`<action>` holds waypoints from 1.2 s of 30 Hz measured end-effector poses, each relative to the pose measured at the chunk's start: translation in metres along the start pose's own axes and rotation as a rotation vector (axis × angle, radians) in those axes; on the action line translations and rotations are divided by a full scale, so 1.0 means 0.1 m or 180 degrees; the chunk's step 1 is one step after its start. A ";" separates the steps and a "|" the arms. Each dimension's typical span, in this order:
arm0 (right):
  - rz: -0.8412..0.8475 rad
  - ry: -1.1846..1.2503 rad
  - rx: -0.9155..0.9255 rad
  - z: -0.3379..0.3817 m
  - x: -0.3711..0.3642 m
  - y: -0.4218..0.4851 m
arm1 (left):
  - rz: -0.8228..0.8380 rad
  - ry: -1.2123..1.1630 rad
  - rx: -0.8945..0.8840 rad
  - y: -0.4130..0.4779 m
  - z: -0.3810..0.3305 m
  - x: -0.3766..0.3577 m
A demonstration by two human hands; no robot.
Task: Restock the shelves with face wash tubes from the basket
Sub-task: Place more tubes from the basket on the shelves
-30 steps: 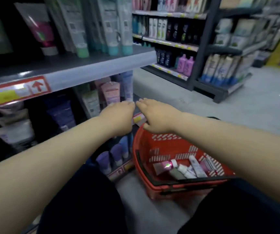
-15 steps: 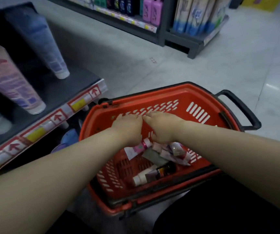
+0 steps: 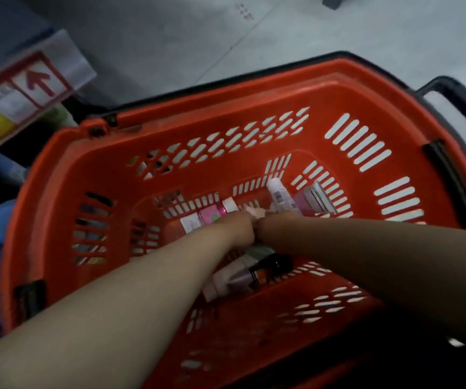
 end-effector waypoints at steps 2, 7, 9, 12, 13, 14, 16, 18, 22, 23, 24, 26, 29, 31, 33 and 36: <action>0.0084 0.0028 0.0002 0.00 -0.15 0.16 | 0.0093 -0.0254 0.0070 0.09 0.06 -0.12; -0.0224 -0.0280 0.0026 0.03 -0.03 0.28 | -0.0090 -0.0867 0.0084 0.13 0.19 -0.28; -0.0185 -0.0128 -0.0049 0.03 0.07 0.25 | -0.0289 -0.1152 0.0180 0.13 0.26 -0.30; -0.0785 0.0095 -0.0152 -0.04 0.22 0.13 | -0.0322 -0.1933 0.0708 0.16 0.35 -0.38; -0.1201 0.0269 -0.0196 -0.09 0.30 0.07 | -0.0100 -0.2415 0.1001 0.12 0.34 -0.42; -0.1633 0.0541 -0.0259 -0.13 0.38 -0.02 | 0.0219 -0.2973 0.1215 0.06 0.31 -0.46; -0.2438 0.1174 -0.0373 -0.20 0.52 -0.21 | 0.0696 -0.4056 0.1163 0.00 0.23 -0.45; -0.3093 0.1974 -0.0528 -0.22 0.61 -0.41 | 0.0648 -0.5056 0.0834 -0.08 0.15 -0.29; -0.3192 0.3562 -0.0760 -0.07 0.68 -0.63 | -0.0253 -0.6413 0.0848 -0.43 0.09 0.13; -0.3021 0.3922 -0.0719 -0.02 0.69 -0.68 | -0.0342 -0.6423 0.0833 -0.55 0.11 0.19; -0.2745 0.4124 -0.0635 0.04 0.70 -0.74 | -0.0362 -0.6342 0.0801 -0.68 0.12 0.23; -0.1990 0.3995 -0.0371 0.18 0.74 -0.89 | -0.0347 -0.6046 0.0706 -0.95 0.19 0.27; -0.1684 0.3582 -0.0007 0.40 0.84 -1.16 | -0.0619 -0.5622 0.0279 -1.38 0.30 0.35; -0.1898 0.3588 0.0172 0.54 0.93 -1.31 | -0.0878 -0.5347 -0.0013 -1.67 0.36 0.43; -0.1996 0.3672 0.0406 0.72 1.03 -1.49 | -0.1064 -0.5114 -0.0307 -1.97 0.41 0.51; -0.2213 0.3808 0.0797 1.01 1.16 -1.76 | -0.1313 -0.4925 -0.0734 -2.43 0.49 0.58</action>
Point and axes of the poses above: each hand's wrist, its own y-axis towards the middle knuckle, its own x-axis out of the back of the hand, z = x × y, the point moved 4 cm from there along y, towards the middle knuckle, and after that the axes turned 3 degrees about x, right-handed, at the moved point
